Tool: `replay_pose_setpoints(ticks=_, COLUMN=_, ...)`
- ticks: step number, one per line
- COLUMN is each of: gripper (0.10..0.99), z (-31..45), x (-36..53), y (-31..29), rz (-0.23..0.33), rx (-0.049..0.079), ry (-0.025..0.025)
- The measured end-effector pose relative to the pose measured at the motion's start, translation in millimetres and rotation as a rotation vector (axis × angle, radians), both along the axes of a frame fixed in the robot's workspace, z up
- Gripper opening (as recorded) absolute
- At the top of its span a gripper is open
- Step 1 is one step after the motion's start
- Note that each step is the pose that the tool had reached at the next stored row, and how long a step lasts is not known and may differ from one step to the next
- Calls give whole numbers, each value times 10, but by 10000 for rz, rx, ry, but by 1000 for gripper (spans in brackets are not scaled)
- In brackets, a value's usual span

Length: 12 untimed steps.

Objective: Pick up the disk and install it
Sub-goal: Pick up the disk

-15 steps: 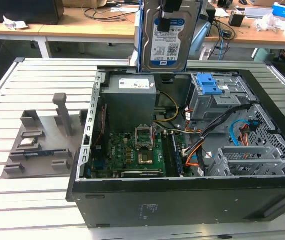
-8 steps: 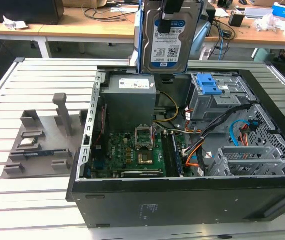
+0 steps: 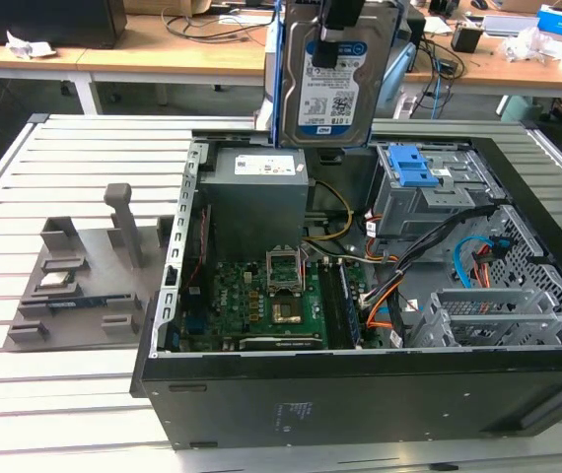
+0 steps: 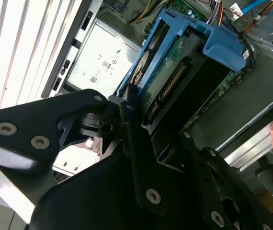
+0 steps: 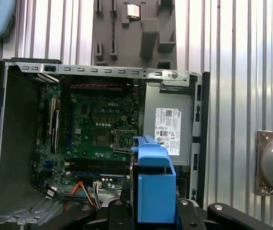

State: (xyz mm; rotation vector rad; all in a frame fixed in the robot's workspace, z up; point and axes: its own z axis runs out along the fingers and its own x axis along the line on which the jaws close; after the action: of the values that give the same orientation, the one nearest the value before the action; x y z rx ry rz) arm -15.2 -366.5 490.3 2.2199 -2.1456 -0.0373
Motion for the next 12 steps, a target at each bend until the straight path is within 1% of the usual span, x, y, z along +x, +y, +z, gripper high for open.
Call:
replay_pose_setpoints(ticks=7, gripper=361, z=0, x=0, y=-36, rz=-1, rx=-3, ry=1)
replay_pose_setpoints(ticks=12, gripper=361, z=-1, x=-1, y=-73, rz=-2, rx=-35, ry=0)
